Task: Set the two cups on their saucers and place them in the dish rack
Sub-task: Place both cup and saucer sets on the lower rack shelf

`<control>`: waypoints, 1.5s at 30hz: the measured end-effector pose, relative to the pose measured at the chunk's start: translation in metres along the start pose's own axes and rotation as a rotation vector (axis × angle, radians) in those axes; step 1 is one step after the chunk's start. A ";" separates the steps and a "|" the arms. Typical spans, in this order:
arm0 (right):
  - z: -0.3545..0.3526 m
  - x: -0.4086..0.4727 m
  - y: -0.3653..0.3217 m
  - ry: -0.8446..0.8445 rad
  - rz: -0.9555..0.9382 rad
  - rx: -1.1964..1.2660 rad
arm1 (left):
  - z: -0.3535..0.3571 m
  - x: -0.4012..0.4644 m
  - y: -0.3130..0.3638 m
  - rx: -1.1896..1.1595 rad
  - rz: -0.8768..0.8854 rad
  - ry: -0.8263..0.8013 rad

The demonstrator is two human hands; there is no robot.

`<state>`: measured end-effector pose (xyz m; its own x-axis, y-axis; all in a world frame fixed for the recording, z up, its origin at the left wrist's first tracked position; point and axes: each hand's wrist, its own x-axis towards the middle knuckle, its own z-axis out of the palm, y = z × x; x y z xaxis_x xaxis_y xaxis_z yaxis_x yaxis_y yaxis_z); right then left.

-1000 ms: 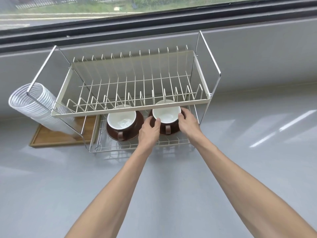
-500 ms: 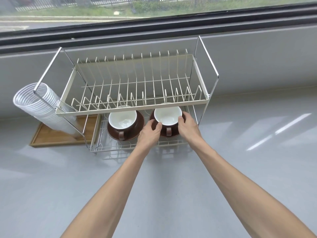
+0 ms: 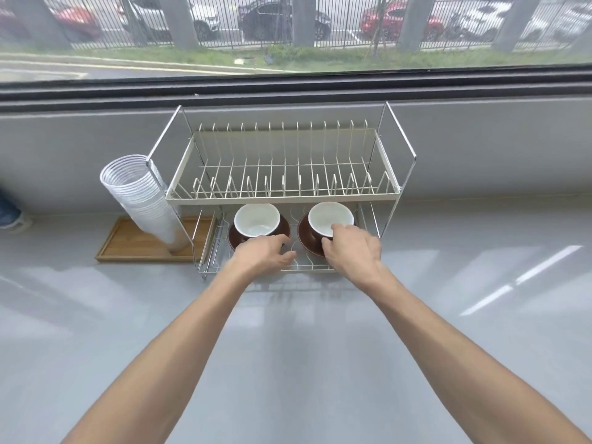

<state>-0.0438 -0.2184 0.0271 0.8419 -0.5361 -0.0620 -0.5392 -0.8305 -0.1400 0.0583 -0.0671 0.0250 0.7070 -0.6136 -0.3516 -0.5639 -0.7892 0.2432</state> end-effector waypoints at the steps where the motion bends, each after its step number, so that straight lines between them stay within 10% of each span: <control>1: 0.000 -0.002 -0.006 0.001 -0.058 0.003 | -0.003 -0.007 -0.002 0.026 0.010 0.046; 16: 0.033 0.022 -0.092 0.022 -0.161 0.443 | -0.001 -0.019 -0.079 -0.224 -0.159 0.396; 24: 0.044 0.056 -0.105 -0.128 0.135 0.789 | -0.001 0.018 -0.090 -0.741 -0.286 0.363; 45: 0.066 0.072 -0.095 -0.203 0.143 0.817 | 0.015 0.039 -0.095 -0.910 -0.342 0.253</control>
<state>0.0699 -0.1681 -0.0296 0.7972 -0.5250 -0.2982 -0.5196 -0.3450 -0.7817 0.1325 -0.0157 -0.0251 0.8995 -0.2546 -0.3551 0.1521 -0.5794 0.8007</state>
